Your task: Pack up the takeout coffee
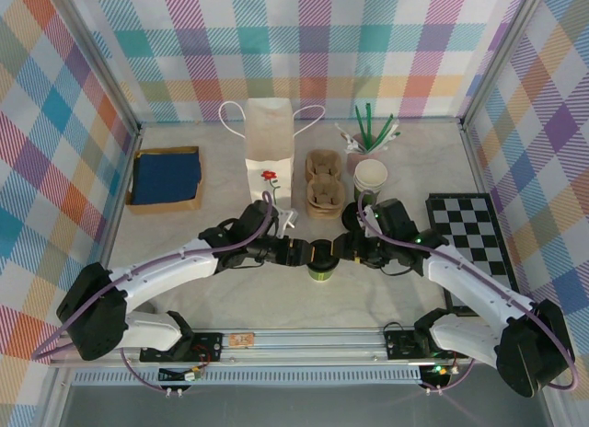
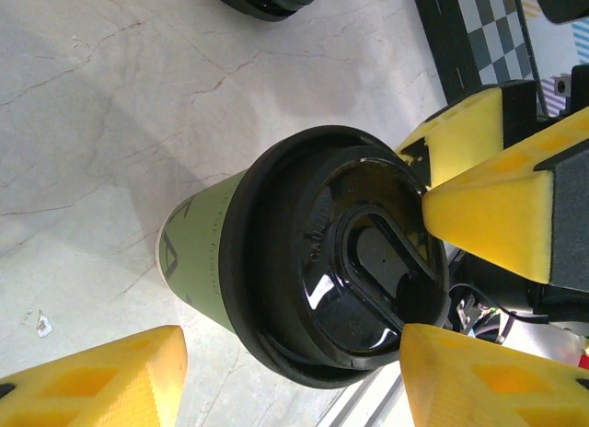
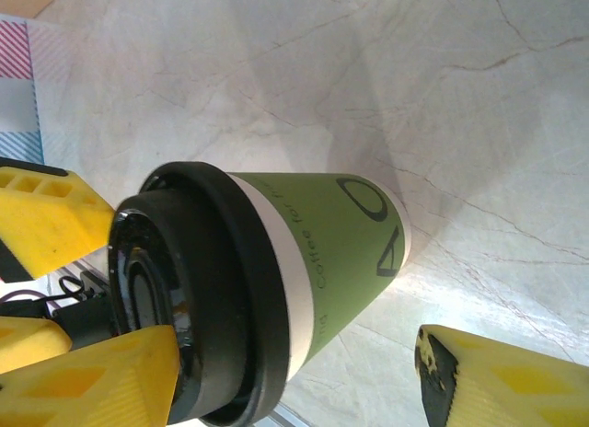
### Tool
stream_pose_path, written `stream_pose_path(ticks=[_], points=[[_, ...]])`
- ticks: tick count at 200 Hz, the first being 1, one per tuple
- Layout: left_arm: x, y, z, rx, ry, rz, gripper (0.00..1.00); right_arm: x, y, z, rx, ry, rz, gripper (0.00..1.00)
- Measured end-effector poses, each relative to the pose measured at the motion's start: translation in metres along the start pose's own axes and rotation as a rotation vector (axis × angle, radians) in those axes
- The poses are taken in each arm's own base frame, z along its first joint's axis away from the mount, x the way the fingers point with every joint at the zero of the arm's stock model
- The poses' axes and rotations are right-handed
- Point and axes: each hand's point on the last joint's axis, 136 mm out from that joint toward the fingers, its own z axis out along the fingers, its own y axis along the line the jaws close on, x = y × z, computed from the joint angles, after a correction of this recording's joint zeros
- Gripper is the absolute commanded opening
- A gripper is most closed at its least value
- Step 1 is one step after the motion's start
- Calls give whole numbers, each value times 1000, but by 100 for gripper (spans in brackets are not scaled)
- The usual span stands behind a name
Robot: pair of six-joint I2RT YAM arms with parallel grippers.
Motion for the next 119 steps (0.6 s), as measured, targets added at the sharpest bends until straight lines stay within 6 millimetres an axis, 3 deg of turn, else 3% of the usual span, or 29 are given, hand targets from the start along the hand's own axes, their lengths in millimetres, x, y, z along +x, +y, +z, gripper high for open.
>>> stream_pose_path(ticks=[27,74,119], points=[[2,2,3,-10,8,-4,60,1,-1,2,-6,0,3,68],[8,5,10,-5,20,-23,47,-1,1,5,-26,-5,-4,67],[7,4,13,15,1,-17,44,-1,1,10,-51,-11,-11,65]])
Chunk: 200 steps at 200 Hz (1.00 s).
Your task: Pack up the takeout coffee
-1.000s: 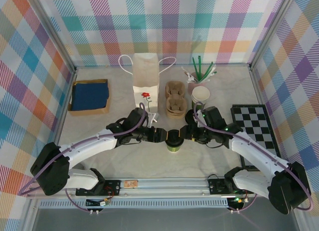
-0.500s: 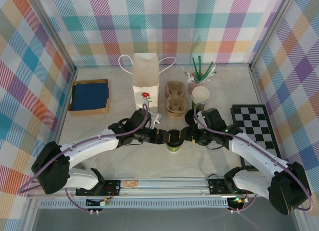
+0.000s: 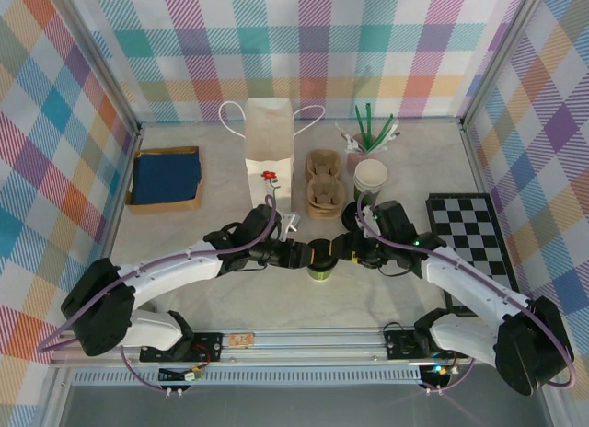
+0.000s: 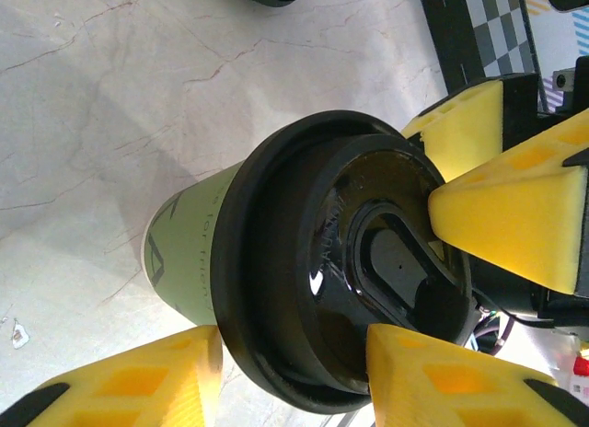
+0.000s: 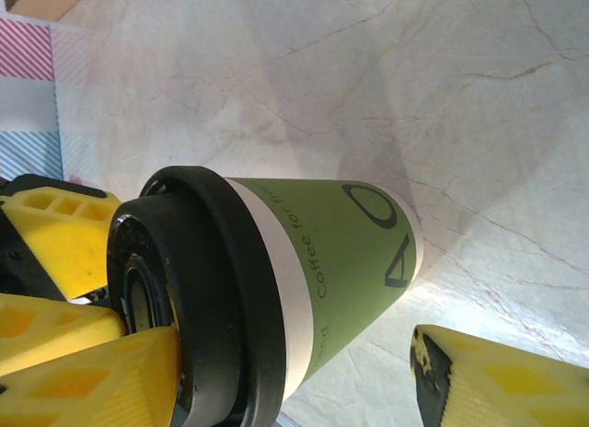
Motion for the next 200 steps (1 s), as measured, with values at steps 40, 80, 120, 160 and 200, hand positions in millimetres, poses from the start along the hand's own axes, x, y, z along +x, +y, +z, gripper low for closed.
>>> stream_pose_path(ticks=[40,80,120,160,200], points=[[0,0,2,8,-6,3,44,2,-2,6,-40,-10,4,64],[-1,0,2,12,-13,6,44,3,-2,11,-84,-23,5,64],[-3,3,1,6,-21,0,44,-3,0,18,-119,-41,-8,63],[-5,6,0,0,-26,-6,44,-6,-2,23,-140,-52,-14,62],[-6,7,-1,-4,-31,-7,44,-6,-2,20,-129,-59,-12,63]])
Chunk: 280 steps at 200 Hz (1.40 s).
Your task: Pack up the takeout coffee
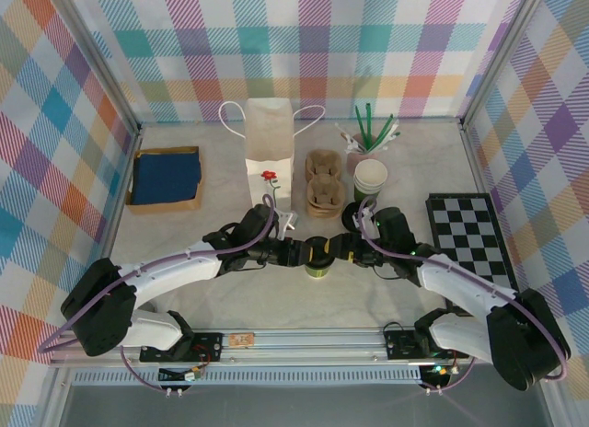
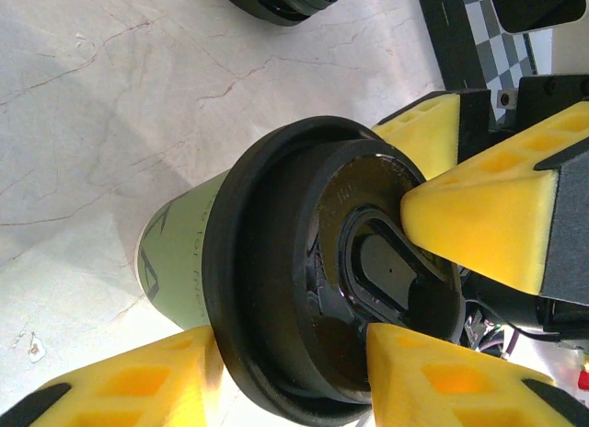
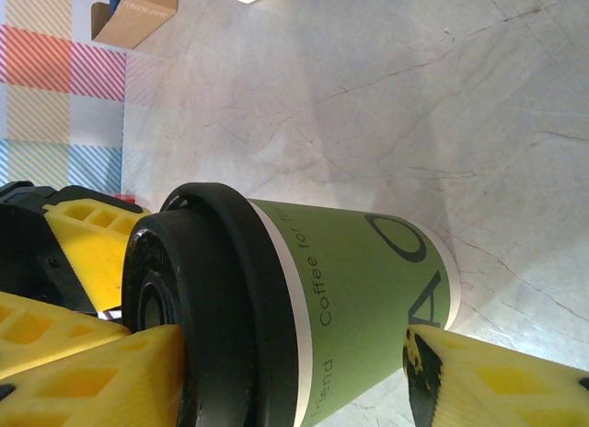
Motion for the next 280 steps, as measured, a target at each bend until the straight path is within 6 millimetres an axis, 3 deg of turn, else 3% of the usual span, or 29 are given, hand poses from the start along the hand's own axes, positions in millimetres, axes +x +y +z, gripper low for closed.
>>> stream_pose_path(ticks=[84,139,227,280], points=[[-10,-2,8,10,-9,5,44,3,-1,-22,131,16,26,68],[-16,-5,14,24,-14,7,44,3,-5,-26,176,26,32,67],[-41,-15,40,75,-36,4,43,-5,-14,-42,239,-41,53,63],[-44,-25,53,101,-14,12,46,-8,-24,-56,293,-78,77,64]])
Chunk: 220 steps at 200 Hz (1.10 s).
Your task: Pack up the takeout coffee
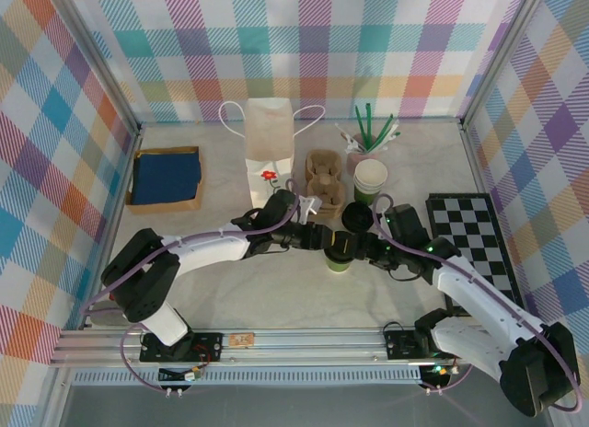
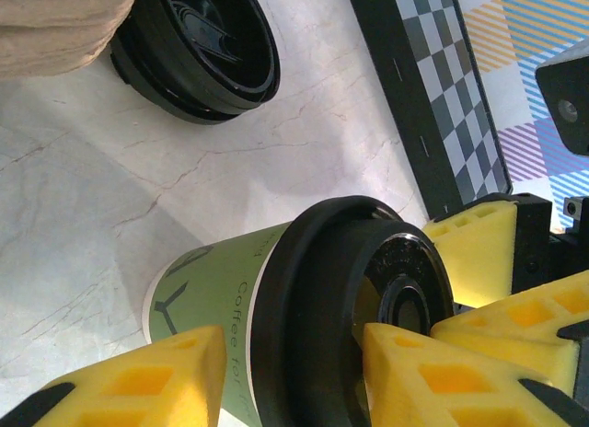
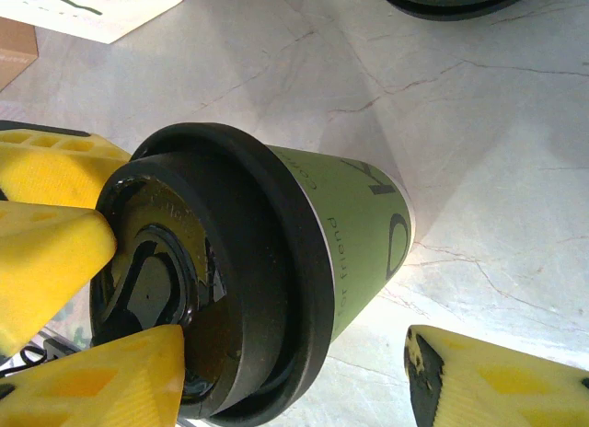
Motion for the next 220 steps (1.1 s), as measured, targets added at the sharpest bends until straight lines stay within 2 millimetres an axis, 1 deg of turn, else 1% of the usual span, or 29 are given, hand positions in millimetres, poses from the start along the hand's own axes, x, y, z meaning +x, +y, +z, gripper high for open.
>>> stream_pose_path(ticks=[28,53,76,102,126,141,154,169,182,202,220], points=[[-1,-1,2,-16,19,13,58,-1,-3,-5,24,-5,3,66],[-1,2,3,-42,42,19,62,-3,-7,-9,57,-8,-9,68],[-5,1,1,-57,55,30,63,-6,-8,-16,84,-12,-24,68],[-16,-5,-3,-58,50,57,64,-13,-4,-24,98,-31,-53,69],[-24,-6,-7,-68,48,70,64,-16,0,-29,102,-36,-86,70],[-30,-6,-11,-77,47,75,65,-20,5,-35,105,-42,-129,72],[-36,-6,-18,-90,50,82,65,-29,16,-45,95,-62,-190,76],[-47,-10,-32,-103,38,96,65,-45,37,-59,70,-97,-276,77],[-61,-17,-52,-112,0,115,66,-62,59,-71,43,-131,-357,77],[-80,-32,-96,-116,-90,145,66,-86,92,-82,3,-158,-479,77],[-88,-43,-138,-126,-175,164,66,-101,114,-80,-27,-143,-597,75]])
